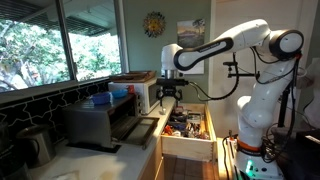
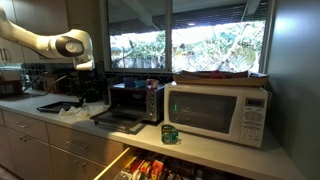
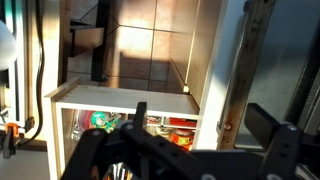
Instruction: Open then close the oven grill door
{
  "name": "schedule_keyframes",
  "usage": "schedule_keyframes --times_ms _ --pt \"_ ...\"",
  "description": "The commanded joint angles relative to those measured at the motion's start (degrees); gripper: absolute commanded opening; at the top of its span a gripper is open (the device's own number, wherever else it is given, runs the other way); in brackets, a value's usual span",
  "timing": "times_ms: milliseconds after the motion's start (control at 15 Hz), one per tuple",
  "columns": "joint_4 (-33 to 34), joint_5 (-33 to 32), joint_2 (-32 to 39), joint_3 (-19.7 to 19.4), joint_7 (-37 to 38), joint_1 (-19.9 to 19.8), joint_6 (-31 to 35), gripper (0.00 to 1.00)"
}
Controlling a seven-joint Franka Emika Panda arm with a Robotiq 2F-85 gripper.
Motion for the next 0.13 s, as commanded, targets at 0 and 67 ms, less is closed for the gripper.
schedule_keyframes --times_ms 0,67 --pt "1.9 1.5 -0.6 0.8 -4.5 -1.9 -2.5 1.00" --pt "3.1 2.2 -1.0 0.2 -7.3 -2.1 -3.5 1.00"
